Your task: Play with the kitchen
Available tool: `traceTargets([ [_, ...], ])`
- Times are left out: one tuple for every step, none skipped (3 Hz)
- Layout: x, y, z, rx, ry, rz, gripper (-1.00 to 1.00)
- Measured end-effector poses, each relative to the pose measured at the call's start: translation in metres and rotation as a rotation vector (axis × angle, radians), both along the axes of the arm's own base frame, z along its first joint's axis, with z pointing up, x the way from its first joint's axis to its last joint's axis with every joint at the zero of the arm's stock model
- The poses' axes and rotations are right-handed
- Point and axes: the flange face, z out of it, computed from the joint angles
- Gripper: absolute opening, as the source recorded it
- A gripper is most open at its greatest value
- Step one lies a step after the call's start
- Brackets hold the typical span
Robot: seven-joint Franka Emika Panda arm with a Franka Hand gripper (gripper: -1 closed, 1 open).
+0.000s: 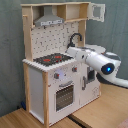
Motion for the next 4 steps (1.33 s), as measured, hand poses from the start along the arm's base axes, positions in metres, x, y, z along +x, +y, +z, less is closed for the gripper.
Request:
traceTargets([
  [-0.011,-0.022,0.043,0.062,-0.058,-0.070,1.00],
  [-0.025,-0.038,0.066,0.136,-0.105,-0.124,1.00],
  [-0.043,-0.052,0.084,0.222,-0.164,-0.166,1.00],
  [-0.057,-0.063,0.098,0.290,-0.217,-0.192,1.00],
])
